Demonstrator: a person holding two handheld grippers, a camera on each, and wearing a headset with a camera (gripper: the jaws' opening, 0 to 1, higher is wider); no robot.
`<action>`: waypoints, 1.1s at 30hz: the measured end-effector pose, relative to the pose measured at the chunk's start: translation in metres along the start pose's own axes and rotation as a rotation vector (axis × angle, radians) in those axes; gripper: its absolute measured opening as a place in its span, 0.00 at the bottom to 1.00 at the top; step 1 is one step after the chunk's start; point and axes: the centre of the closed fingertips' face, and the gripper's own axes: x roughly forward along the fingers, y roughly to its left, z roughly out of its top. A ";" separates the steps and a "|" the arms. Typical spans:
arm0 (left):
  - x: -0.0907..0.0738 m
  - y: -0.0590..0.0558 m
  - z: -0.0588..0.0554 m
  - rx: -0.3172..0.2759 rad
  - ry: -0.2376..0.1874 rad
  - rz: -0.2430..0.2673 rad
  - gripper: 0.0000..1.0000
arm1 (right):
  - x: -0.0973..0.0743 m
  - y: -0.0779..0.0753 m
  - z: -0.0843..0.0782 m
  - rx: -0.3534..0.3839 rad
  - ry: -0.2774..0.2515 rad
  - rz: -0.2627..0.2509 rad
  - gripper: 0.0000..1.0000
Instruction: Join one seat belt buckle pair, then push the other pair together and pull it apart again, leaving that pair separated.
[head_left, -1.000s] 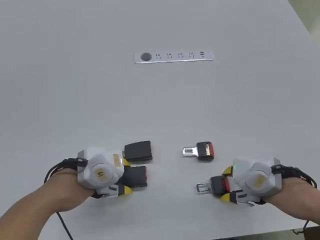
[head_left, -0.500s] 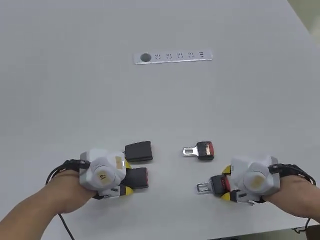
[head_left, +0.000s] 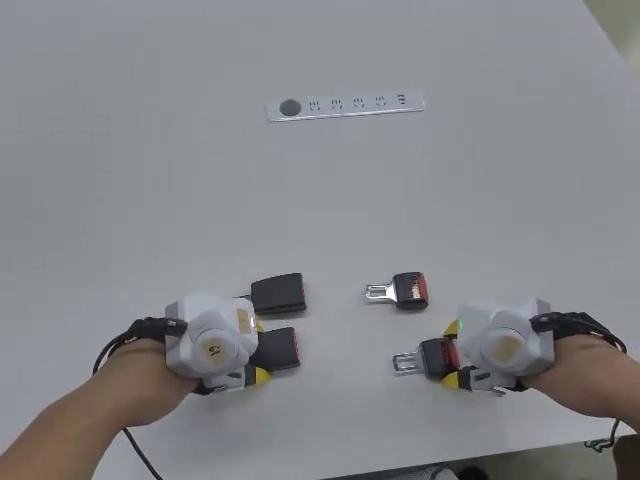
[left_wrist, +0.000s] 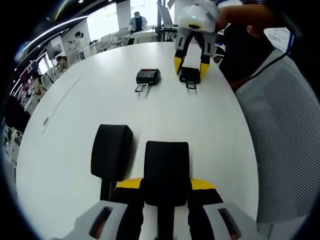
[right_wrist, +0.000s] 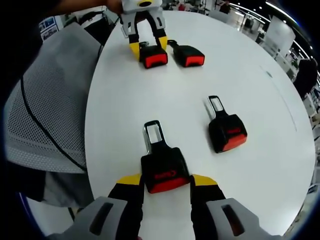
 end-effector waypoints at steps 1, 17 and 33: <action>0.000 -0.001 0.000 0.003 0.001 0.000 0.34 | 0.000 0.000 0.000 -0.001 0.001 0.001 0.33; -0.002 -0.008 0.002 -0.001 0.014 0.006 0.33 | 0.007 -0.003 0.011 0.036 -0.028 -0.001 0.32; -0.002 -0.006 0.000 -0.009 0.011 0.007 0.34 | 0.025 0.004 0.055 0.012 -0.085 -0.010 0.32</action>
